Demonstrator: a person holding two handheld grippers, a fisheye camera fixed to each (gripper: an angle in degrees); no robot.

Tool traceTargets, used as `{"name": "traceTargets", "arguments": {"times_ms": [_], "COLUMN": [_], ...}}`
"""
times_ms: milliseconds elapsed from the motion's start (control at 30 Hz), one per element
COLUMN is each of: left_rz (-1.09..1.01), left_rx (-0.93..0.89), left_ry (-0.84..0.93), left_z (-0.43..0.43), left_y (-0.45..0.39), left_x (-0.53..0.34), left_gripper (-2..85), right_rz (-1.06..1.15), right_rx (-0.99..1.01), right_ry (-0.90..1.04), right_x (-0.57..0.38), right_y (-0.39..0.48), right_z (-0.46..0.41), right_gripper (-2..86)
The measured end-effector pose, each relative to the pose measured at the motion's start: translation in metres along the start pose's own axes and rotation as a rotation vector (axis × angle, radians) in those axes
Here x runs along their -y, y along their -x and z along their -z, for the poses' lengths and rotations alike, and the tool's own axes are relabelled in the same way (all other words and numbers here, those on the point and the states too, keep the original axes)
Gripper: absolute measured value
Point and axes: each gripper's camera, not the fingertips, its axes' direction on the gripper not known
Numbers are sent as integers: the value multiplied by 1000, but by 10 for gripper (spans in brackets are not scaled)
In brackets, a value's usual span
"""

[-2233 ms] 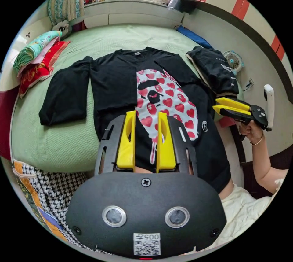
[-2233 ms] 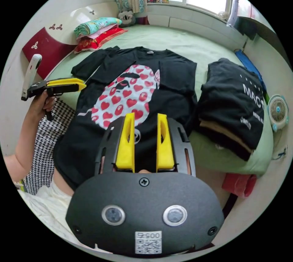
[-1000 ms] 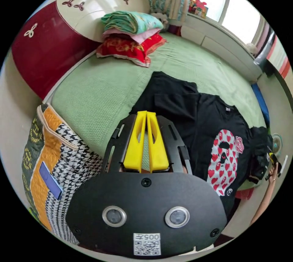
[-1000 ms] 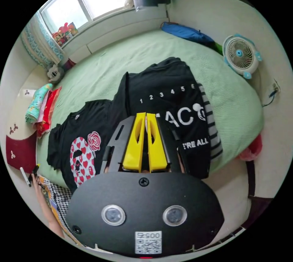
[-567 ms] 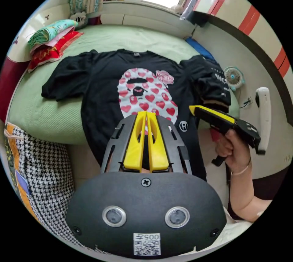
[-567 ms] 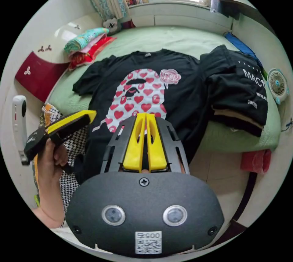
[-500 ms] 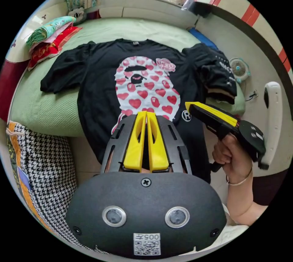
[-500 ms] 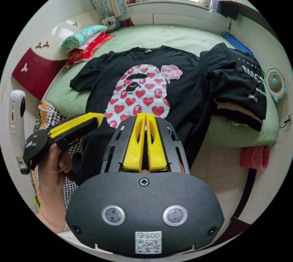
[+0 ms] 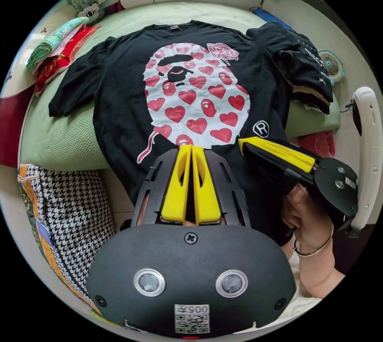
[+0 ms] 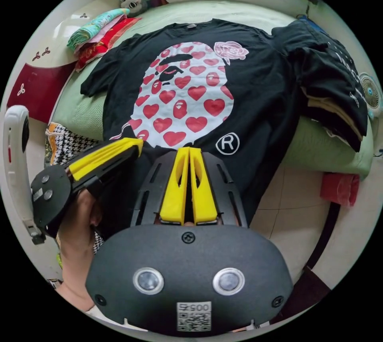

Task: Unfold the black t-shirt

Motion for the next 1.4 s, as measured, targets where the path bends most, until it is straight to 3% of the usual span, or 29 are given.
{"name": "traceTargets", "arguments": {"times_ms": [433,767,933,1267,1400], "left_rz": [7,-33,-11,-4,5], "left_rx": [-105,21,-28,-60,-81], "left_ry": [45,41,42,39,39], "left_z": [-23,-32,-37,-45,-47], "left_y": [-6,-31,-29,-30,-27], "left_x": [13,14,15,17,17], "left_gripper": [-4,-6,-5,-5,-5], "right_rz": [25,48,43,155,122], "right_rx": [-82,-82,-59,-241,-177], "right_ry": [37,46,70,79,75], "right_x": [9,10,12,7,8], "right_y": [34,50,50,79,71], "right_z": [-25,-39,-44,-55,-55], "right_gripper": [-12,-10,-9,-11,-11]}}
